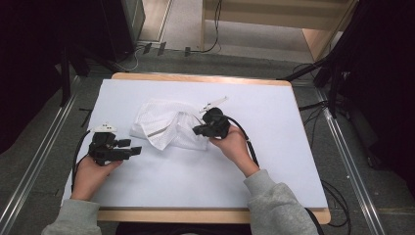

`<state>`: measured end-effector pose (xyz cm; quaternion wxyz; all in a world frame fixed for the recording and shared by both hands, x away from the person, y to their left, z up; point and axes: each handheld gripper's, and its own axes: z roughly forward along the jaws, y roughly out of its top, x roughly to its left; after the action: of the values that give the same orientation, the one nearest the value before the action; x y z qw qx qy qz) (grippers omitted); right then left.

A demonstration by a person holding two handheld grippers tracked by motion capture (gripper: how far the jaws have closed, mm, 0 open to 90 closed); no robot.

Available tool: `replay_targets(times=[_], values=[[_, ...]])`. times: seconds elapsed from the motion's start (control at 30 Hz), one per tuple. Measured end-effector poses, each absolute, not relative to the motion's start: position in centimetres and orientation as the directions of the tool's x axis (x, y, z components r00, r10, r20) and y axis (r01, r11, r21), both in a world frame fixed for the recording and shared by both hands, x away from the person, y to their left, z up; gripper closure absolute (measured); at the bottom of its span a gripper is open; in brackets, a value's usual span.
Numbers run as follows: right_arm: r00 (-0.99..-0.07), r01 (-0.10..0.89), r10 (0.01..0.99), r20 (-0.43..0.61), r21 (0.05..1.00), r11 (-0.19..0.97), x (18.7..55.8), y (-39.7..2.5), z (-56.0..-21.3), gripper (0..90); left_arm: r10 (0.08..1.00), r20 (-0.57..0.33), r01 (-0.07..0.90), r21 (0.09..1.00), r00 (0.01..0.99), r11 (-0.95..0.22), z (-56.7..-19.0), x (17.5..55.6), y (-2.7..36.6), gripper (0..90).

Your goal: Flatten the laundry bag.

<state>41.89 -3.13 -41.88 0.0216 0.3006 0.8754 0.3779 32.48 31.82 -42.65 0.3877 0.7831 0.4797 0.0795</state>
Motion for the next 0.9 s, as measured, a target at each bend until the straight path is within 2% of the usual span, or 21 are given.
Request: replay_targets(times=[0.5,0.9], values=[[-0.848,0.466,0.498,0.181,0.702,0.538,37.5,-5.9,-40.6,89.7,0.816,-0.252,0.688,0.69,0.521,-0.226,-42.5,32.6,32.1,37.9],[-0.856,0.459,0.486,0.176,0.69,0.56,34.7,-7.2,-41.2,89.5,0.828,-0.275,0.695,0.696,0.489,-0.18,-42.1,33.1,33.4,38.1]])
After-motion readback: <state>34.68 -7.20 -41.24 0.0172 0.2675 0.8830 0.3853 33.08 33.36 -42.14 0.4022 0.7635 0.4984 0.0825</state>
